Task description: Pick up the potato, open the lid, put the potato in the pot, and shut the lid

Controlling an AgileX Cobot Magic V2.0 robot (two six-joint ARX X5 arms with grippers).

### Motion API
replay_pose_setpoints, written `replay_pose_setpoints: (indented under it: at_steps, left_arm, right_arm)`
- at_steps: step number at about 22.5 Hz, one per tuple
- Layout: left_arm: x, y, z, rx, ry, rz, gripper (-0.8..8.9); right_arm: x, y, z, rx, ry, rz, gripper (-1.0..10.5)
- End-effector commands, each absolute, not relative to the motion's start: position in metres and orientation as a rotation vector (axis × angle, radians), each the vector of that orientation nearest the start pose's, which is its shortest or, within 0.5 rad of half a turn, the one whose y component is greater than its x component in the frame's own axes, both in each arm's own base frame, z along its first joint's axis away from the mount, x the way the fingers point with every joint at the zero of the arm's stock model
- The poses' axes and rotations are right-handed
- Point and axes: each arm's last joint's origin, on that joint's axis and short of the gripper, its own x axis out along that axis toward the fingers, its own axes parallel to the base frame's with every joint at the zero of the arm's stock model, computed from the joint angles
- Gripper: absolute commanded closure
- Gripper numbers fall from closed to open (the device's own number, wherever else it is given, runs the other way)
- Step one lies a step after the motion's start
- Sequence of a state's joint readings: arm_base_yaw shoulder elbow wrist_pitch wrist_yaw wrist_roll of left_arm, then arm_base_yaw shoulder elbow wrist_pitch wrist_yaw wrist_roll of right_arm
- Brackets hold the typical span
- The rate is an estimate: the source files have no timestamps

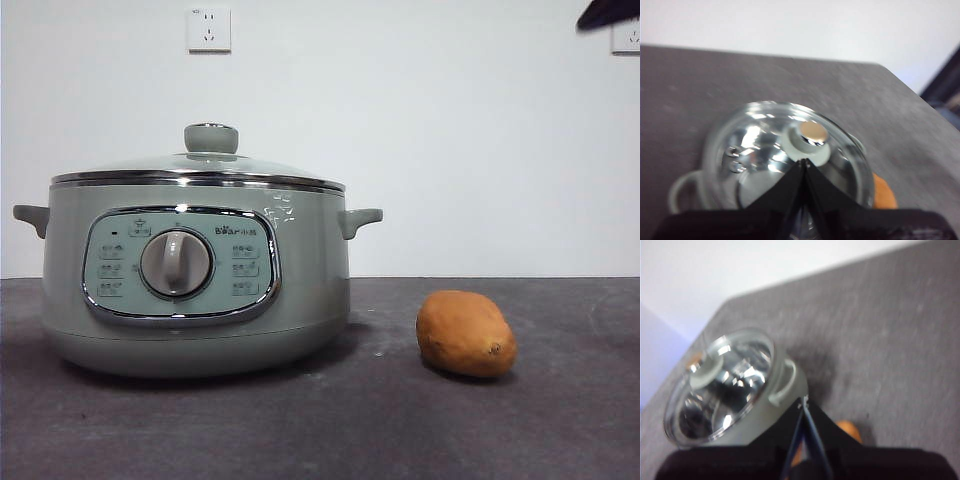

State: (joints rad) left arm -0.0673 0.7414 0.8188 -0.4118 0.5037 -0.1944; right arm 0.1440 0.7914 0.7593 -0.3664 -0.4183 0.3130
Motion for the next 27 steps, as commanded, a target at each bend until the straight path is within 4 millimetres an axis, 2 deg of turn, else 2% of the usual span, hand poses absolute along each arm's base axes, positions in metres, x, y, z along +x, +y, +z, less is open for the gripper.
replay_pose_setpoints:
  at_steps: [1,3,4,7,8,9,14,17,20,23,27]
  left_arm:
    - [0.157,-0.026,0.327,-0.264,0.415,-0.582,8.13]
    - [0.161,-0.026,0.324,-0.270,0.437,-0.583,7.75]
    - [0.162,-0.026,0.323,-0.271,0.442,-0.581,7.18]
    - [0.164,-0.026,0.323,-0.272,0.447,-0.575,4.42]
    - [0.164,-0.026,0.323,-0.272,0.445,-0.572,3.99]
    - [0.164,-0.026,0.323,-0.271,0.441,-0.572,4.01]
    - [0.165,-0.026,0.327,-0.280,0.405,-0.576,4.02]
    - [0.165,-0.026,0.332,-0.285,0.386,-0.578,4.05]
    - [0.165,-0.026,0.335,-0.283,0.378,-0.579,4.05]
    - [0.164,-0.028,0.335,-0.284,0.384,-0.590,4.05]
    - [0.163,-0.030,0.333,-0.284,0.401,-0.600,4.05]
  right_arm:
    - [0.169,0.037,0.301,0.345,0.522,0.490,9.4]
    - [0.172,0.037,0.298,0.348,0.546,0.486,8.8]
    - [0.173,0.037,0.297,0.348,0.551,0.484,8.2]
    - [0.175,0.037,0.296,0.348,0.553,0.480,5.4]
    - [0.175,0.038,0.296,0.348,0.552,0.480,4.7]
    - [0.175,0.037,0.296,0.348,0.552,0.480,4.4]
    - [0.178,0.043,0.297,0.342,0.564,0.500,4.4]
    - [0.191,0.058,0.301,0.293,0.656,0.482,4.4]
    - [0.209,0.083,0.298,0.193,0.779,0.441,4.4]
    - [0.227,0.107,0.280,0.116,0.881,0.411,4.5]
    - [0.245,0.132,0.241,0.030,1.009,0.373,4.5]
